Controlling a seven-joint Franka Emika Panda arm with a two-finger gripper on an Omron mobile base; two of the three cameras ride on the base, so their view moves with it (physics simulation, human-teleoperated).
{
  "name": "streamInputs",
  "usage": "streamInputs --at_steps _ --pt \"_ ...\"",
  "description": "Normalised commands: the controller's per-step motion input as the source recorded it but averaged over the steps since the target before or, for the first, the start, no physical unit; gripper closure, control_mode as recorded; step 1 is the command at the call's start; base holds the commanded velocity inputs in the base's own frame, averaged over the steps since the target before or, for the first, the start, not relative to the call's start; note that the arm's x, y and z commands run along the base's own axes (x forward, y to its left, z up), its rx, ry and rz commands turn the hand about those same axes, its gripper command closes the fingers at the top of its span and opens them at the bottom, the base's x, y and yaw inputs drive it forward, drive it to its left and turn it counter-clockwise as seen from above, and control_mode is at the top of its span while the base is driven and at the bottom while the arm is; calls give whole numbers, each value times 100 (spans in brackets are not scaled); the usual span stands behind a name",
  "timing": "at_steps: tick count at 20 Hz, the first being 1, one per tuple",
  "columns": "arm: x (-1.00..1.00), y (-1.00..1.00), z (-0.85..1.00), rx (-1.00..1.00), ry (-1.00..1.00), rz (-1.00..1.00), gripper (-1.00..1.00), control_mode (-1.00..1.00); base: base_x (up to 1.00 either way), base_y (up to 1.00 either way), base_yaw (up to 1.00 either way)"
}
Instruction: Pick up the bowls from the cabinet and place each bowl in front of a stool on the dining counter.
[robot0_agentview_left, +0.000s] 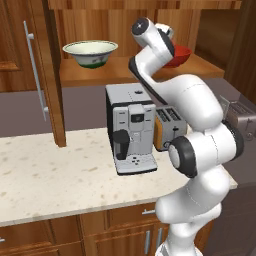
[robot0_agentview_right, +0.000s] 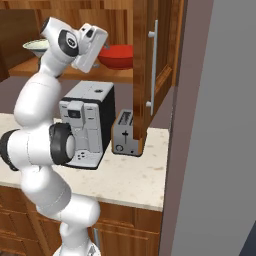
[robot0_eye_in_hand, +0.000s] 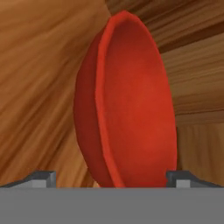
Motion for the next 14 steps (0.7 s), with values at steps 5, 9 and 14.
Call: streamInputs --at_steps 5,9,14 --pt "38 4 -9 0 10 4 -100 -100 0 0 0" --pt "10 2 -15 0 10 1 -100 -100 0 0 0" --pt "9 0 -7 0 4 3 -100 -100 0 0 0"
